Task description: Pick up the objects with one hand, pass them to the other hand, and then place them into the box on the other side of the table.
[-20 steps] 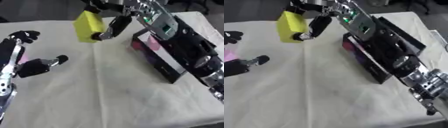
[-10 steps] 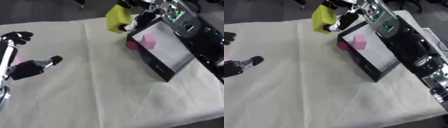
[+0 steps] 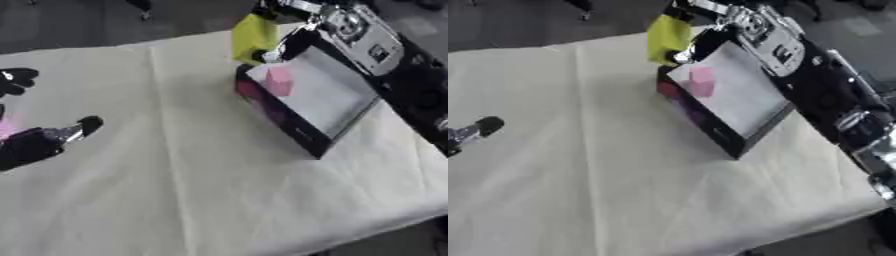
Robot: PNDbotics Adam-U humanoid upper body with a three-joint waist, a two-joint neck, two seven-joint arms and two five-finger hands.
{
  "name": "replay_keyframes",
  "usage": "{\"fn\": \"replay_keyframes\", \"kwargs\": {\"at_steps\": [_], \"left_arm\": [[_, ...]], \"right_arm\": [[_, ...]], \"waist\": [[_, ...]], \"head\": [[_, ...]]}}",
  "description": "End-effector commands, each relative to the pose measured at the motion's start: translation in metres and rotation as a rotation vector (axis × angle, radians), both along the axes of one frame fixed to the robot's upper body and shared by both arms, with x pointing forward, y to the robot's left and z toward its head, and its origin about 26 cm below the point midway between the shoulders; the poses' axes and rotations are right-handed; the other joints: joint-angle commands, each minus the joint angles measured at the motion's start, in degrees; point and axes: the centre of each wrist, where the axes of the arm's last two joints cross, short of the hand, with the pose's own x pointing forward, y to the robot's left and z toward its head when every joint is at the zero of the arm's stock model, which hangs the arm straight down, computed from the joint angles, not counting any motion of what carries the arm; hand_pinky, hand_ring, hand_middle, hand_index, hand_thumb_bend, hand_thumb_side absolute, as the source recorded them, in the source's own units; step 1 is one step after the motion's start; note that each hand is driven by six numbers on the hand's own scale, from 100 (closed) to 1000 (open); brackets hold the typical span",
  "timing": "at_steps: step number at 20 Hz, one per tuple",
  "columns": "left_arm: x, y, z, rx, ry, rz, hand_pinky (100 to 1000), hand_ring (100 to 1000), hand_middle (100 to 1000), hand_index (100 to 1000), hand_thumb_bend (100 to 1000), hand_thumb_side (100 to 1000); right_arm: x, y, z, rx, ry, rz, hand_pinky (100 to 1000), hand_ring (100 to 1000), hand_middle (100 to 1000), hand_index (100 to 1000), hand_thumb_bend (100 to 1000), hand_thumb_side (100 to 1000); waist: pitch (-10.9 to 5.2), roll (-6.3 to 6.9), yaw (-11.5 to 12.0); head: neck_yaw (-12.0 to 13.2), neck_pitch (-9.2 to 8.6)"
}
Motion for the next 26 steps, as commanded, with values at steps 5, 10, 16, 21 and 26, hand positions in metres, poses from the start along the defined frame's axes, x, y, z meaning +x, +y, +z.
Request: {"fn": "replay_keyframes", "kwargs": {"at_steps": [5,10,16,21,26], "left_arm": [[-0.001,0.006,0.011,-0.001,-0.037,0.010,857,739,689,817,840,572],[-0.001,0.005,0.012,-0.008,-0.036,0.015,857,739,690,818,841,570],[-0.001,0.006,0.012,-0.010,-0.038,0.019,857,739,690,818,843,573],[-0.002,0.006,0.012,-0.012,-0.039,0.019,857,740,690,818,846,576],[-0.002,0.006,0.012,-0.014,-0.039,0.022,857,739,689,818,844,575]], "right_arm": [[-0.013,-0.043,0.009,-0.100,-0.043,-0.118,813,616,516,628,402,100],[-0.018,-0.057,0.004,-0.135,-0.057,-0.167,832,676,662,752,407,145],[-0.023,-0.070,0.002,-0.186,-0.079,-0.222,872,784,812,882,410,167],[-0.025,-0.076,0.003,-0.269,-0.117,-0.235,897,845,870,930,492,270],[-0.025,-0.079,0.003,-0.285,-0.152,-0.259,904,860,891,942,453,227]], "waist": [[-0.88,0.48,-0.1],[-0.77,0.55,-0.1],[-0.76,0.50,-0.1],[-0.79,0.49,-0.1],[-0.84,0.54,0.0]], "head": [[-0.3,-0.43],[0.3,-0.99],[-0.1,-0.81],[-0.2,-0.75],[-0.1,-0.68]]}}
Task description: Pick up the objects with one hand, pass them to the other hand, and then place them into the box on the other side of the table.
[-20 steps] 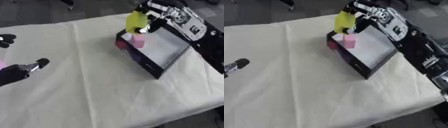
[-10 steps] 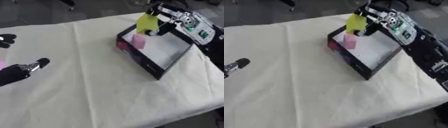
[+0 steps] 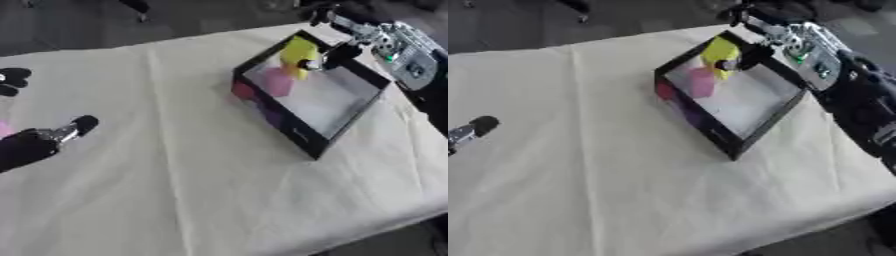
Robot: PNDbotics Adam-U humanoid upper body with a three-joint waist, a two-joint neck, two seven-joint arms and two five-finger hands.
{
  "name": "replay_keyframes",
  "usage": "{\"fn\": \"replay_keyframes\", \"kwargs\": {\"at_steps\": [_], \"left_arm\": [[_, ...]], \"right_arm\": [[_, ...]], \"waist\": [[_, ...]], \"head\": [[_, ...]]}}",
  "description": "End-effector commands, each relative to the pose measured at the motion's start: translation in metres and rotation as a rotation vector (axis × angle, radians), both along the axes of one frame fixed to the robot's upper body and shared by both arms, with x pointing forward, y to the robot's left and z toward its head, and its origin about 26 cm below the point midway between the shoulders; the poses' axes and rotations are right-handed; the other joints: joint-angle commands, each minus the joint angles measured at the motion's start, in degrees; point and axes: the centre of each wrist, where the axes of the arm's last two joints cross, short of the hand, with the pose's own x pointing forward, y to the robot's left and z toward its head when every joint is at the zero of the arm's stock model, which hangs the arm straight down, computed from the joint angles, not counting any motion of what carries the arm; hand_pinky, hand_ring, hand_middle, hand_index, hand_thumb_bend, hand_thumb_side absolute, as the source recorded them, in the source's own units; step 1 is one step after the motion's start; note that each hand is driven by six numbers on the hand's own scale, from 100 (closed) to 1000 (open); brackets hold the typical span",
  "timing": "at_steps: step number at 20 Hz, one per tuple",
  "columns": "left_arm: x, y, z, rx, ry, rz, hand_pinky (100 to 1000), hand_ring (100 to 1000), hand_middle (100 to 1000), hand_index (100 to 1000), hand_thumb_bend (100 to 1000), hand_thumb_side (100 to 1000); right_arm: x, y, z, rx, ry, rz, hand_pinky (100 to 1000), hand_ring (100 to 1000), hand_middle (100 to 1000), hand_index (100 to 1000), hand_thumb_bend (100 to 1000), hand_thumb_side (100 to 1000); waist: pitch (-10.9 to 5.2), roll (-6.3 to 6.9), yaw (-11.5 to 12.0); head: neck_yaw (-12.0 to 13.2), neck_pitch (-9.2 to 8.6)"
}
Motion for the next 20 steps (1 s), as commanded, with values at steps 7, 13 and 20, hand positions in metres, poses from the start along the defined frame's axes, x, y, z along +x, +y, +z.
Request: {"fn": "replay_keyframes", "kwargs": {"at_steps": [7,13,20], "left_arm": [[0.001,0.011,0.012,-0.010,-0.035,0.040,860,740,690,811,735,552],[0.007,0.037,0.018,0.002,-0.047,0.166,843,732,656,782,604,498],[0.015,0.084,0.040,0.122,0.031,0.253,878,776,672,796,674,511]], "right_arm": [[-0.001,-0.004,0.021,0.234,-0.028,0.022,904,808,917,932,255,283],[0.001,0.006,0.028,0.413,0.003,0.088,867,759,883,884,429,120],[0.000,0.023,0.044,0.536,0.003,0.122,862,723,873,860,438,100]], "waist": [[-1.05,0.62,0.3],[-1.17,0.90,1.0],[-1.29,1.29,1.7]], "head": [[2.1,-0.30],[5.2,-0.25],[7.6,-0.21]]}}
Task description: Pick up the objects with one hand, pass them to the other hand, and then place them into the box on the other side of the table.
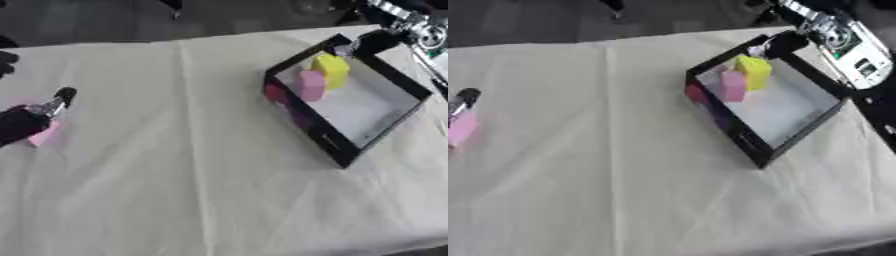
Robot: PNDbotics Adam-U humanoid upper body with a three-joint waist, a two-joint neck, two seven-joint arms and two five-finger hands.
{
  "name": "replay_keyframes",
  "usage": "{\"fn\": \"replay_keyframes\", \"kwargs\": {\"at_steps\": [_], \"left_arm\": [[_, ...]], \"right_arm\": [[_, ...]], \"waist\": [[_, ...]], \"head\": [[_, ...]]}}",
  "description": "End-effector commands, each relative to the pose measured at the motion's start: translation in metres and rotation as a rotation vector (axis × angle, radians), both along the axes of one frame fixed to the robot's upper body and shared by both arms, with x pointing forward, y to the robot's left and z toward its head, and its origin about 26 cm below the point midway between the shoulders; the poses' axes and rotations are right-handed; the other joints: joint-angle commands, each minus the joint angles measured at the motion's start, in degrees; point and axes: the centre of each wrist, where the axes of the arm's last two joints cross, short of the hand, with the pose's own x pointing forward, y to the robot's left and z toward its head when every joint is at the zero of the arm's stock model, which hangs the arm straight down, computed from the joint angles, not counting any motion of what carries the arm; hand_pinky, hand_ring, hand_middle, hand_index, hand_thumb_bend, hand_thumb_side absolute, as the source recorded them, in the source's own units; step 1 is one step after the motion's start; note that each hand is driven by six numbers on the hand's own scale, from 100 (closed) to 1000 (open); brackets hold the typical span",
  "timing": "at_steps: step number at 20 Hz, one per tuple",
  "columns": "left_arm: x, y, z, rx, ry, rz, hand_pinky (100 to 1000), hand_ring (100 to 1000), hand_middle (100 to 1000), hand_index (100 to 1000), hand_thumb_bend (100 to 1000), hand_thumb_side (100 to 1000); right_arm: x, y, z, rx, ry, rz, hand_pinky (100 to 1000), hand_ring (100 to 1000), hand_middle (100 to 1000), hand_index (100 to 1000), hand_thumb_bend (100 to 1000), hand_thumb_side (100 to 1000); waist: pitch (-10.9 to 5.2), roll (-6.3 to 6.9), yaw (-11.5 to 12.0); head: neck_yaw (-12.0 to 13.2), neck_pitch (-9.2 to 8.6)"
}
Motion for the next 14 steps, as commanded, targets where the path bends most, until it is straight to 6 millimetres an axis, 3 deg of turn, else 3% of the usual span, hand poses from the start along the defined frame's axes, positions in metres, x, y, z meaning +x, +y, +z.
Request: {"fn": "replay_keyframes", "kwargs": {"at_steps": [1,9,14], "left_arm": [[0.006,0.028,0.021,0.089,0.092,-0.002,884,783,680,800,675,513],[0.035,0.083,0.049,0.140,0.538,-0.055,918,834,740,821,750,485],[0.055,0.106,0.059,0.155,0.699,-0.077,924,845,744,836,806,497]], "right_arm": [[-0.003,0.006,0.023,0.022,-0.035,0.019,862,724,873,861,440,100],[-0.004,0.014,0.029,0.021,-0.029,0.047,863,724,875,861,439,102],[-0.004,0.015,0.030,0.016,-0.029,0.049,863,723,873,860,439,102]], "waist": [[-1.31,0.81,0.1],[-1.49,1.09,0.0],[-1.53,1.31,-0.1]], "head": [[1.0,-0.35],[2.7,-0.22],[3.8,-0.14]]}}
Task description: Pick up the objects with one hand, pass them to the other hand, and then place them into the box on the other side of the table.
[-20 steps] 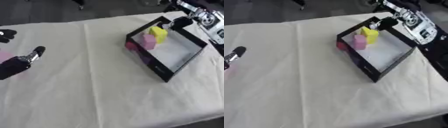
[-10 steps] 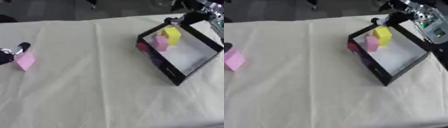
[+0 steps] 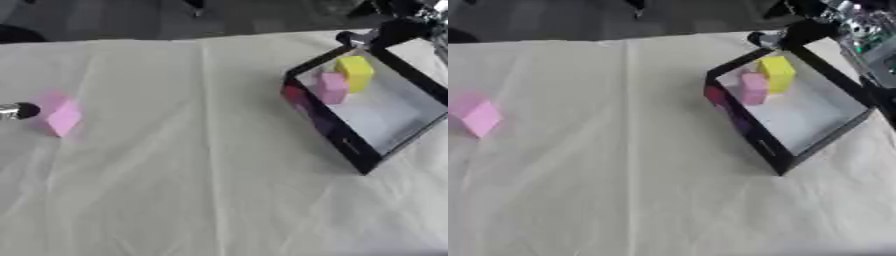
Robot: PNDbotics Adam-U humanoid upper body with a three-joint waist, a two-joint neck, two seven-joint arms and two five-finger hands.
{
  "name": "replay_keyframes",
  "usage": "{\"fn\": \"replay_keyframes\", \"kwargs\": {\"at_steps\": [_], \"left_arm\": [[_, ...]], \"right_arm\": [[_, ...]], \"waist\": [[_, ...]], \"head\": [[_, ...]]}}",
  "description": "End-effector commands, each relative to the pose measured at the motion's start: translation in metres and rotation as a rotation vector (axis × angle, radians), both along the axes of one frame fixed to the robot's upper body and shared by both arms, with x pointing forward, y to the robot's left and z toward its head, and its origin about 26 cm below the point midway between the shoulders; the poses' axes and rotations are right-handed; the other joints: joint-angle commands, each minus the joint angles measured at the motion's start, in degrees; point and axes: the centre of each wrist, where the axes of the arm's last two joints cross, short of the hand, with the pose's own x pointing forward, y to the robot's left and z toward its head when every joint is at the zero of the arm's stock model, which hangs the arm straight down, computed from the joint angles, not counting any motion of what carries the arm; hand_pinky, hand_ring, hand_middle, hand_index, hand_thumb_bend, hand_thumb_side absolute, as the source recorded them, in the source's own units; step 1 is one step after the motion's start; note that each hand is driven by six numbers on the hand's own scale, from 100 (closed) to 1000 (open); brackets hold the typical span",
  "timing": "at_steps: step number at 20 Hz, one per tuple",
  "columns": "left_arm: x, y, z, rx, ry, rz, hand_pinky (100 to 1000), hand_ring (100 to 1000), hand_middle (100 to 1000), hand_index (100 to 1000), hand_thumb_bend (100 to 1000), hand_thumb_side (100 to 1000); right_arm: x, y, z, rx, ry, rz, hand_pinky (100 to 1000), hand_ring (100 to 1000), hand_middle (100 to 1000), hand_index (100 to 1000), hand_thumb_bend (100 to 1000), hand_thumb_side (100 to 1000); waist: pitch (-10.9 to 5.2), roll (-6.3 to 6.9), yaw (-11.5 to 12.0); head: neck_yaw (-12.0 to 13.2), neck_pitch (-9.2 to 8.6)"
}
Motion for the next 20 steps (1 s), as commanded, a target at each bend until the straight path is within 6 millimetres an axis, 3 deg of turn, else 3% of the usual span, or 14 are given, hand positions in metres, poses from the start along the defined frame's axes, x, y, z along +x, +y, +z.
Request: {"fn": "replay_keyframes", "kwargs": {"at_steps": [1,6,9,11,14,20], "left_arm": [[0.010,0.022,0.016,0.016,0.068,0.036,922,845,745,836,814,500],[0.035,0.024,0.008,0.018,0.163,0.088,912,836,738,819,862,507],[0.048,0.020,0.001,0.035,0.193,0.104,915,843,744,819,888,538],[0.057,0.018,-0.004,0.060,0.200,0.136,913,850,741,806,937,612],[0.069,0.018,-0.017,0.106,0.211,0.202,916,857,749,811,963,623],[0.083,0.017,-0.036,0.144,0.237,0.270,910,854,744,802,933,586]], "right_arm": [[-0.003,-0.001,0.016,-0.020,-0.035,0.001,863,722,873,860,439,102],[-0.002,0.001,0.016,-0.023,-0.033,0.007,863,724,874,861,438,101],[-0.002,0.001,0.014,-0.023,-0.029,0.006,863,721,872,860,441,107],[-0.001,0.002,0.013,-0.025,-0.025,0.010,864,722,874,861,442,108],[0.000,0.004,0.012,-0.023,-0.021,0.018,864,720,873,859,451,121],[0.001,0.005,0.009,-0.025,-0.014,0.022,864,720,872,859,455,129]], "waist": [[-1.54,0.92,-0.1],[-1.56,1.05,-0.4],[-1.49,1.13,-0.6],[-1.45,1.19,-0.8],[-1.35,1.30,-1.0],[-1.06,1.30,-1.4]], "head": [[0.7,-0.11],[1.3,-0.12],[1.6,-0.35],[1.9,-0.35],[2.6,-0.62],[3.3,-0.64]]}}
